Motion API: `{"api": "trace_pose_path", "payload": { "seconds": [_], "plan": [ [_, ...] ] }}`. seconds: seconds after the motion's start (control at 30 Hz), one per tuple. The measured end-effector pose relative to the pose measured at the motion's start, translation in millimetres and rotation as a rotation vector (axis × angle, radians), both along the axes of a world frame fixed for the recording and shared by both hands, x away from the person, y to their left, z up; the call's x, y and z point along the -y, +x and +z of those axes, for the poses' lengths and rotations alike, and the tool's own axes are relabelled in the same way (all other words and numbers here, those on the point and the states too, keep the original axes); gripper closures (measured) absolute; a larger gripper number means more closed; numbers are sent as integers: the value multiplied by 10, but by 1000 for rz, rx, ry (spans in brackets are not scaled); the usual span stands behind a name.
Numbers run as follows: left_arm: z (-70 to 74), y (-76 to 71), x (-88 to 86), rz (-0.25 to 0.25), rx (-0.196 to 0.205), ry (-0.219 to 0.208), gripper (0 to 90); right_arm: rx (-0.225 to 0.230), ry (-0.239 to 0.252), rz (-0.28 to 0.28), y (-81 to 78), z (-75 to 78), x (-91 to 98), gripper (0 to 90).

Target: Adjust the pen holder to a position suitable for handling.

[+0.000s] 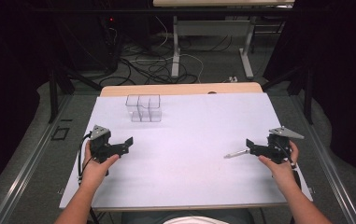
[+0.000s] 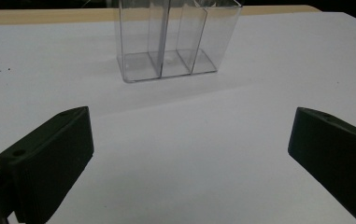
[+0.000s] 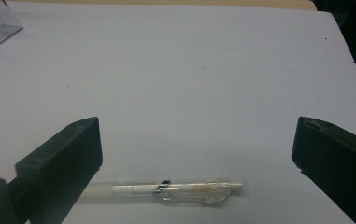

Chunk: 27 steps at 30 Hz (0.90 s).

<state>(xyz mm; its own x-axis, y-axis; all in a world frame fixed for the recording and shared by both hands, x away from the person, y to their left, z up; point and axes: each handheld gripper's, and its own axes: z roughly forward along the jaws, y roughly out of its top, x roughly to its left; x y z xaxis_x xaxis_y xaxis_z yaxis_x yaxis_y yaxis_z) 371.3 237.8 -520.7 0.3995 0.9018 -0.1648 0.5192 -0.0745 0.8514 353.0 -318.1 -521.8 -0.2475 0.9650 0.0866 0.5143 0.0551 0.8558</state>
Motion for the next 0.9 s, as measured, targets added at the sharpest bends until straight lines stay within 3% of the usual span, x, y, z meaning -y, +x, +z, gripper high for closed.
{"api": "trace_pose_path", "payload": {
  "seconds": [0.37,0.5,0.7,0.9],
  "plan": [
    [54,13,-39,25,0,-8,13,4,-9,21,-22,13,-53,44],
    [84,25,-38,39,16,-17,46,4,-10,34,-30,11,-60,78],
    [221,116,6,68,39,0,160,10,-21,68,-48,20,-81,119],
    [377,248,24,114,50,-4,197,8,-17,81,-54,15,-84,119]
  ]
}}
